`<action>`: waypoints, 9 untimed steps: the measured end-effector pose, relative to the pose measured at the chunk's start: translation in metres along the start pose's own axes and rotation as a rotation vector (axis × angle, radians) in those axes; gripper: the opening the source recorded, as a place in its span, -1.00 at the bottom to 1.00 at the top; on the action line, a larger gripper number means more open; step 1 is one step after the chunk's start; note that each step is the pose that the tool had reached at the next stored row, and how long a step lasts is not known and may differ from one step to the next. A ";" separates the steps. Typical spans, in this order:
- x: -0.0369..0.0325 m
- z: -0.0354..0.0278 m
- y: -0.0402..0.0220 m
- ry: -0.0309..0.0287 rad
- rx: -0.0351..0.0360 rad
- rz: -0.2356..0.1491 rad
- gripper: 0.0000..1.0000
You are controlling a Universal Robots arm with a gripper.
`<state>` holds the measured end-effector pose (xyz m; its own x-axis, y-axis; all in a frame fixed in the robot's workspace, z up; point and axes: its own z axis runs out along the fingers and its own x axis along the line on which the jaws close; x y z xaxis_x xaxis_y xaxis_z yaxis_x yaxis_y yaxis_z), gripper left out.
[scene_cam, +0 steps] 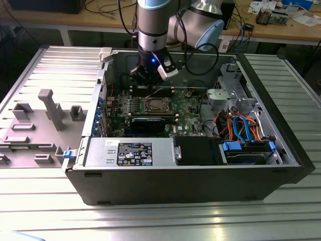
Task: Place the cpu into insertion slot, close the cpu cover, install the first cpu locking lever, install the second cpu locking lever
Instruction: 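Install the first cpu locking lever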
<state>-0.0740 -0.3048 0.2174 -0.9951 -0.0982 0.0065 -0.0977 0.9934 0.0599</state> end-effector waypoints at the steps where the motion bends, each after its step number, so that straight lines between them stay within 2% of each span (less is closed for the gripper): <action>1: -0.0005 0.0004 -0.0001 0.0000 0.0000 0.000 -0.79; 9: -0.0033 0.0031 -0.0005 0.0001 0.0001 0.000 -0.79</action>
<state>-0.0707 -0.3048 0.2142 -0.9951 -0.0983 0.0065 -0.0977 0.9934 0.0598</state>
